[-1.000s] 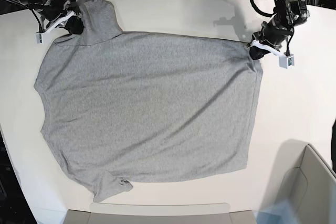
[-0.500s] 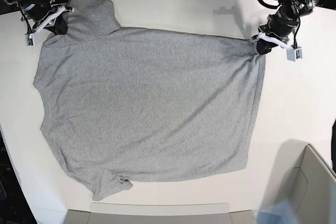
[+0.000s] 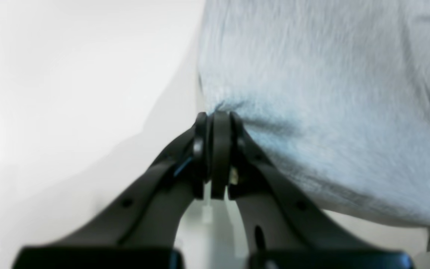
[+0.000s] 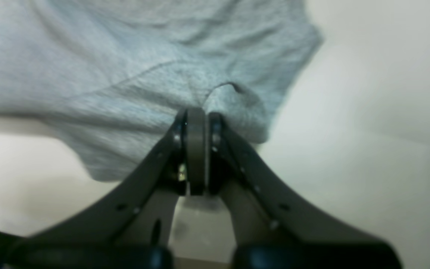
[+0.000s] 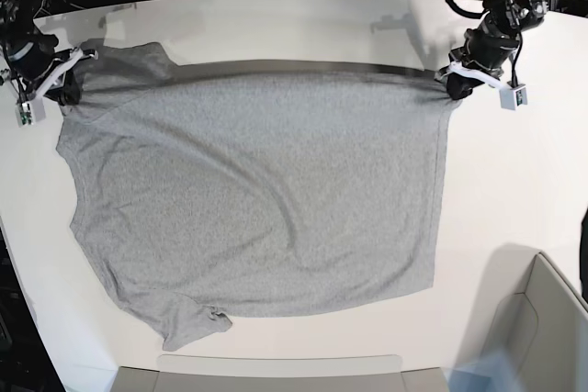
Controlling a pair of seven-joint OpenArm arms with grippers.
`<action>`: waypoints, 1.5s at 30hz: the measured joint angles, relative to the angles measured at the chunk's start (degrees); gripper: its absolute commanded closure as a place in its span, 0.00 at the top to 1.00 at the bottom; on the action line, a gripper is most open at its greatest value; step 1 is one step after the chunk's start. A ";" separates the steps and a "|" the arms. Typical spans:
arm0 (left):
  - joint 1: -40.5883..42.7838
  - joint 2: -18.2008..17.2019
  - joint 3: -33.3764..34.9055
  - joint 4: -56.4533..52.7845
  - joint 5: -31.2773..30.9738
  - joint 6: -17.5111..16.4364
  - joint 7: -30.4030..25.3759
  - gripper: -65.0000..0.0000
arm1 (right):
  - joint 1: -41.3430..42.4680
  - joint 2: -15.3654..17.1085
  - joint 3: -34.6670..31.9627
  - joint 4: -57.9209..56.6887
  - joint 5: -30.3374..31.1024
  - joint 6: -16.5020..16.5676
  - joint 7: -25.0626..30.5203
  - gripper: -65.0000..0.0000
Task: Fold the T-shirt properly
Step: 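Lift the shoulder edge with both grippers and pull it toward the hem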
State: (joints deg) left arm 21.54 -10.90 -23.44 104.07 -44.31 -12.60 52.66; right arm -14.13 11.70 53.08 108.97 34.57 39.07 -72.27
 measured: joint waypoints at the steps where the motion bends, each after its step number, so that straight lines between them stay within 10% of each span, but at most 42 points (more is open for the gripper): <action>1: -0.79 0.76 -0.37 0.00 -0.20 -0.13 -0.02 0.00 | 0.96 0.42 -1.33 -0.11 -1.97 0.00 -0.07 0.00; 17: -11.02 2.27 -0.94 -2.58 -0.11 7.87 -0.13 0.00 | 7.96 1.75 -15.39 -1.88 -9.09 0.00 0.48 0.00; 31: -21.44 -6.73 3.30 -14.47 0.07 7.91 0.00 0.00 | 13.62 -3.93 -19.78 -3.19 -21.73 -0.04 6.38 0.00; 45: -29.16 -6.43 3.98 -20.98 -0.17 7.89 -0.04 0.00 | 25.77 5.31 -23.28 -22.45 -21.92 -0.02 9.33 0.00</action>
State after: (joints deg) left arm -7.62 -17.32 -19.46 83.09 -44.49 -4.71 52.62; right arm 11.64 17.02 29.80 86.52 12.64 39.05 -62.94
